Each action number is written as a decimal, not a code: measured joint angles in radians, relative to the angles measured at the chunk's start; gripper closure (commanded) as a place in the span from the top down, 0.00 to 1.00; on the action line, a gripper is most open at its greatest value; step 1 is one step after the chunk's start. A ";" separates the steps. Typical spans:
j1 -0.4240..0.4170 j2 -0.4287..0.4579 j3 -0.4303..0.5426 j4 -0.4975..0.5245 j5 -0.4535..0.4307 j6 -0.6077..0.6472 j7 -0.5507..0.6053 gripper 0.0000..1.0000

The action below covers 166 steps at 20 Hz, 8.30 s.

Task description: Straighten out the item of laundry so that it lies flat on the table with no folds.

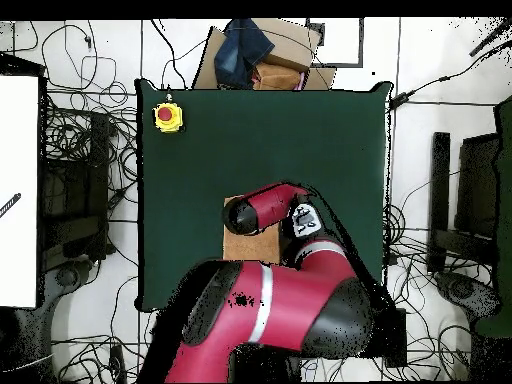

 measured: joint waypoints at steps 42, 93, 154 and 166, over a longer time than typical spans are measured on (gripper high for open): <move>0.540 0.045 -0.455 -0.028 0.165 0.109 0.131 1.00; 0.646 0.310 -0.652 -0.331 0.451 0.254 0.175 1.00; 0.744 0.457 -0.788 -0.517 0.635 0.402 0.175 1.00; 0.744 0.458 -0.788 -0.517 0.635 0.402 0.175 1.00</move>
